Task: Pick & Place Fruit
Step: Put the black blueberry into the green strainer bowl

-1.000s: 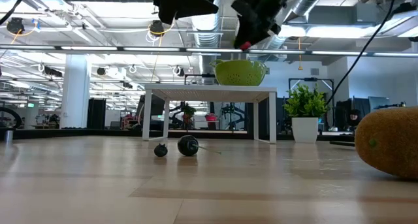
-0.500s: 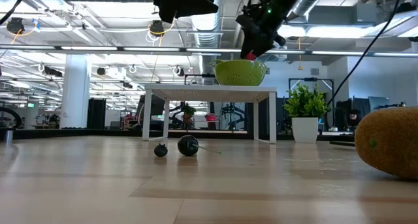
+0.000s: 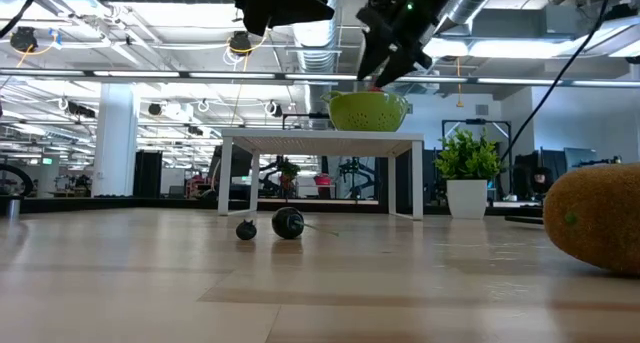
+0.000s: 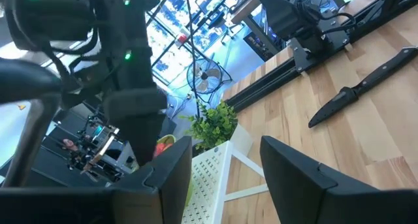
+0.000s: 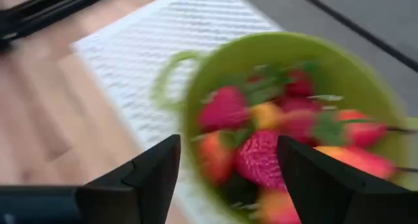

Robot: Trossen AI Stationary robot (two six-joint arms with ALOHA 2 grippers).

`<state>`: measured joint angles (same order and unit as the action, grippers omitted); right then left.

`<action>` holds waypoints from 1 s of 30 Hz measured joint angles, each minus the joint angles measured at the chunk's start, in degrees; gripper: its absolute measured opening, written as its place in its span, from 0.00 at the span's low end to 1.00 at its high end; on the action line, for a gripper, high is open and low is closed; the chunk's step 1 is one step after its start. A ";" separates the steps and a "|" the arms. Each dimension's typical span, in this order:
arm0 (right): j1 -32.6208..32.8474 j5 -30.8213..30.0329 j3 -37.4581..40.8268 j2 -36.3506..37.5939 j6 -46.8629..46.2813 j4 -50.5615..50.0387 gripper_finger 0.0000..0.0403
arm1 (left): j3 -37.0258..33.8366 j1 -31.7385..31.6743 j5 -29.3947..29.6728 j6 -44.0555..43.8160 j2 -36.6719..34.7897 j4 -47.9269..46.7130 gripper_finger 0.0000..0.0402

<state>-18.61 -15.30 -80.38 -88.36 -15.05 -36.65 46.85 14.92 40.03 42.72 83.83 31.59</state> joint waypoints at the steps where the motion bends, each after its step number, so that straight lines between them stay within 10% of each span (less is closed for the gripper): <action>1: 0.84 0.64 0.00 0.00 -0.02 0.01 0.62 | 0.00 0.00 0.00 0.02 0.00 0.00 0.44; 15: 17.21 -0.44 0.00 0.00 -6.07 -0.92 0.62 | -0.02 0.00 0.00 -5.59 0.00 0.18 0.43; 22: 28.25 -18.55 1.37 0.02 -14.92 -3.33 0.62 | -0.02 0.07 -0.07 -12.63 0.00 -1.77 0.42; 30: 37.43 -19.88 6.78 -0.01 -23.42 0.31 0.62 | -0.02 0.13 -17.36 -22.68 0.00 -12.68 0.42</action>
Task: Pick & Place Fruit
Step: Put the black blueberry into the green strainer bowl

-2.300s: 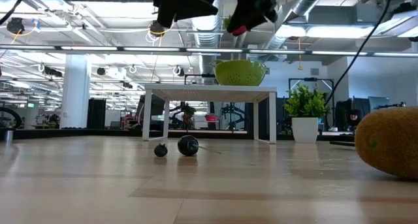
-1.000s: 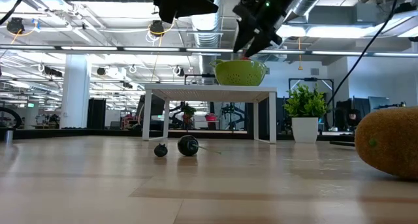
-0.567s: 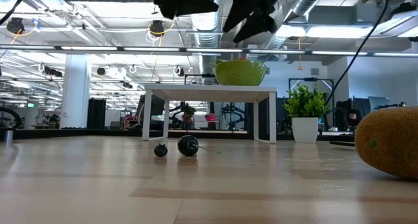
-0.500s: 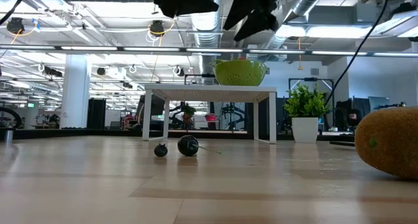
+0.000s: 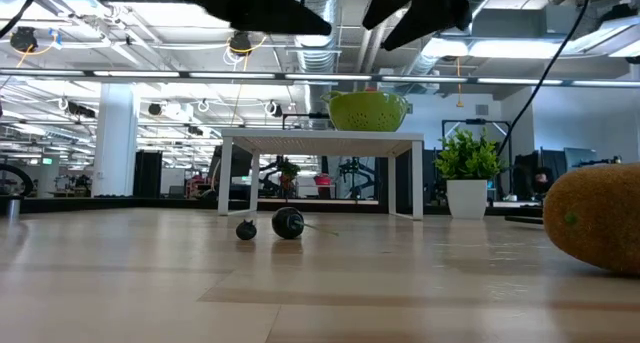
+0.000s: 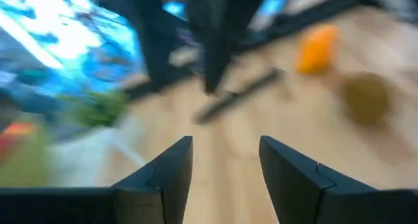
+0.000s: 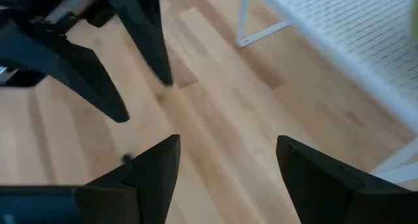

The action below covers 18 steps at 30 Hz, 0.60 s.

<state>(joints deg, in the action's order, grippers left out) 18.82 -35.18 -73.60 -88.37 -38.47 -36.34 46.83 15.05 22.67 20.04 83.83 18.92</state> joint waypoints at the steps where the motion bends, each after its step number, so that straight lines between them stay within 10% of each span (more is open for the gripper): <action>1: 0.70 0.00 0.79 -0.03 -0.40 0.99 0.62 | 0.00 0.00 -2.85 -1.46 0.00 -1.95 0.42; 18: 2.82 -0.53 4.27 -1.87 -0.34 9.85 0.62 | -0.72 0.79 -17.50 -9.87 6.10 -17.40 0.42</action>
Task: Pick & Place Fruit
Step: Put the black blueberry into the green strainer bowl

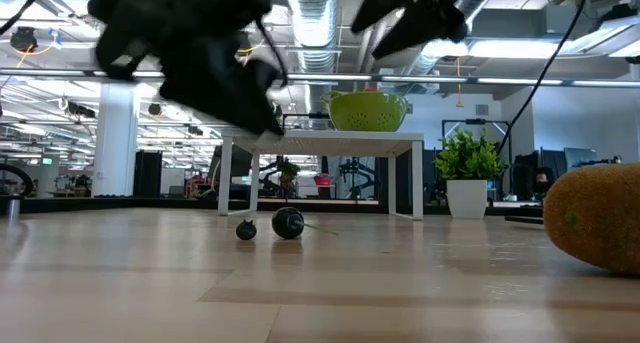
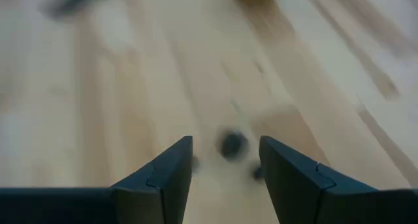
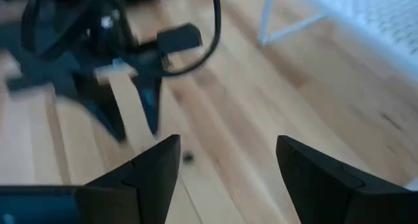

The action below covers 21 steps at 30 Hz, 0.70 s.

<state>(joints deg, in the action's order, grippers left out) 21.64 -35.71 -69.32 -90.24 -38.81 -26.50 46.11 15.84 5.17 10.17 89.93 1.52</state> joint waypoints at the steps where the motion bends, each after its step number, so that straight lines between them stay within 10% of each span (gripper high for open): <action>1: 0.47 0.84 0.23 -0.28 0.67 -0.66 0.62 | -0.38 0.21 -1.25 -0.03 1.18 -0.32 0.42; 21: -0.47 3.06 -0.23 -8.43 0.66 2.99 0.62 | -1.75 2.42 -2.61 -7.72 13.97 9.03 0.42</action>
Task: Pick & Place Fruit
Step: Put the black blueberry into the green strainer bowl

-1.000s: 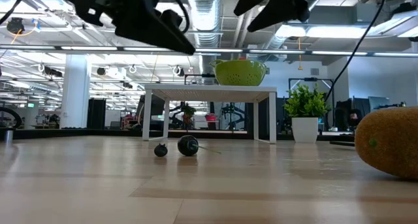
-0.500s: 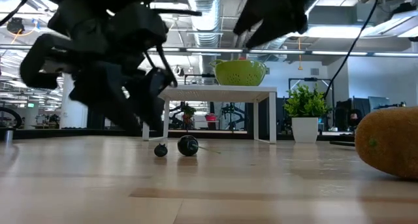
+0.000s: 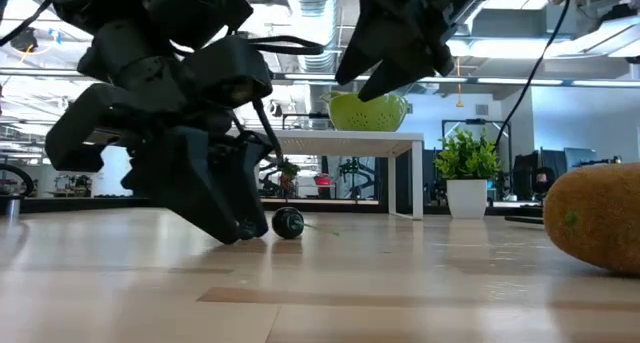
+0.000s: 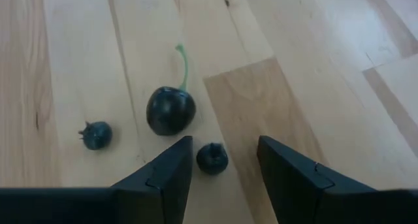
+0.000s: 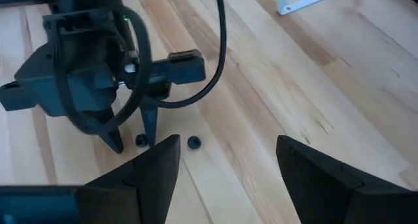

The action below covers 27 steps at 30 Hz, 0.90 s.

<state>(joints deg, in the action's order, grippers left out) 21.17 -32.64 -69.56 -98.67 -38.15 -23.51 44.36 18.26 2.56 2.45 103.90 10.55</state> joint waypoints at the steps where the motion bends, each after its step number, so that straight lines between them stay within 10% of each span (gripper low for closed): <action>1: 0.02 0.00 0.00 0.01 0.02 0.10 0.62 | 0.00 0.00 0.00 0.03 0.02 0.11 0.42; 27: -0.13 0.66 0.00 0.02 -0.77 0.03 0.62 | -0.10 0.04 0.06 -1.45 0.19 0.41 0.15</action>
<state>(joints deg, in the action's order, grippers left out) 21.04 -31.99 -69.56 -98.65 -38.92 -23.49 44.26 18.31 2.61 1.00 104.08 10.96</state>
